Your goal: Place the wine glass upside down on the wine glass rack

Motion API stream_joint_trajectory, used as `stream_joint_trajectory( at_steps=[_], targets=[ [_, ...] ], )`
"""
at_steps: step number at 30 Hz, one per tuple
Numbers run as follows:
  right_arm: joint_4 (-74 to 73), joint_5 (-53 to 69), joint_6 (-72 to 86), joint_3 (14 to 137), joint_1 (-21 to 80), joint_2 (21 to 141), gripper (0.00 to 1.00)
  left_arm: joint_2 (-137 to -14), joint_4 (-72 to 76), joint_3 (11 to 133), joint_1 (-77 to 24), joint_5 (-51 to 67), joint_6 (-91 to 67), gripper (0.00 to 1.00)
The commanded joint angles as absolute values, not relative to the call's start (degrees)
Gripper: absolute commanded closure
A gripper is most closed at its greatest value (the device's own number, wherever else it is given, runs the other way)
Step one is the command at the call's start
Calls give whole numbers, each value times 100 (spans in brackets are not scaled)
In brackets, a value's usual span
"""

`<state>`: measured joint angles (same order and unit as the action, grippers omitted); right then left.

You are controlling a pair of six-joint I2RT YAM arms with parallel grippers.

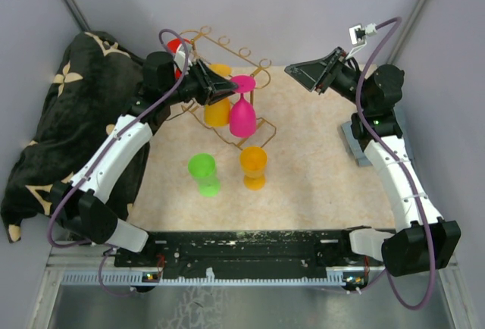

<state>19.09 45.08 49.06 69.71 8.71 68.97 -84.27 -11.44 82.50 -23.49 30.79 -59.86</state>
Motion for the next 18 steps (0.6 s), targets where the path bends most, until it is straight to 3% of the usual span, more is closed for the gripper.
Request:
stream_joint_trajectory(
  at_steps=[1,12,18],
  targets=[
    [2179,4509,4869,6944,826,6696,59,-8429,-1089,8456,-2386,3000,-5852,61],
    [1982,4447,4745,6860,826,6606,59,-8184,-1339,8489,-2391,2994,-5742,51],
    [641,4104,4041,7062,826,6510,59,-7869,-1522,8438,-2390,2986,-5657,50]
  ],
)
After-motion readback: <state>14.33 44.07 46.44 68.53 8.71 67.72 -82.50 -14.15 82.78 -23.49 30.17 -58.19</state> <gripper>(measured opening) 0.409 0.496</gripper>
